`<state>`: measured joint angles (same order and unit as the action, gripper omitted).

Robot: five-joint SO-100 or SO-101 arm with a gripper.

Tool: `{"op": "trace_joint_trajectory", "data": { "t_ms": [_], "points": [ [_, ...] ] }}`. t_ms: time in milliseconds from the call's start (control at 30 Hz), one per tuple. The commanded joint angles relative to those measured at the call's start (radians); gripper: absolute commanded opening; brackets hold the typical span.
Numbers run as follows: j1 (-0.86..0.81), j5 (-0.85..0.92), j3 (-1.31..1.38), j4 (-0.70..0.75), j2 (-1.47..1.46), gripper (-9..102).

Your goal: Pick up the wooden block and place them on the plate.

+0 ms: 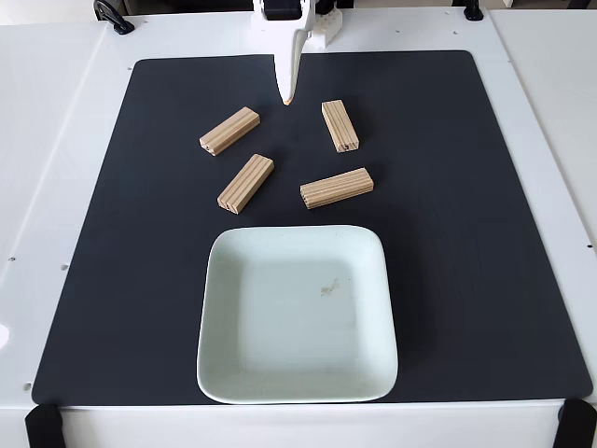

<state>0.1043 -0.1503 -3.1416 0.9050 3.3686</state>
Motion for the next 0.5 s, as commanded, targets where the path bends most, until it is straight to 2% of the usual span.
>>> {"op": "trace_joint_trajectory", "data": {
  "t_ms": [0, 167, 467],
  "points": [
    [-0.005, -0.002, 0.021, -0.009, 0.002, -1],
    [-0.005, 0.003, 0.021, -0.009, 0.002, 0],
    [0.110, 0.005, 0.021, -0.009, 0.002, -1]
  ]
}}
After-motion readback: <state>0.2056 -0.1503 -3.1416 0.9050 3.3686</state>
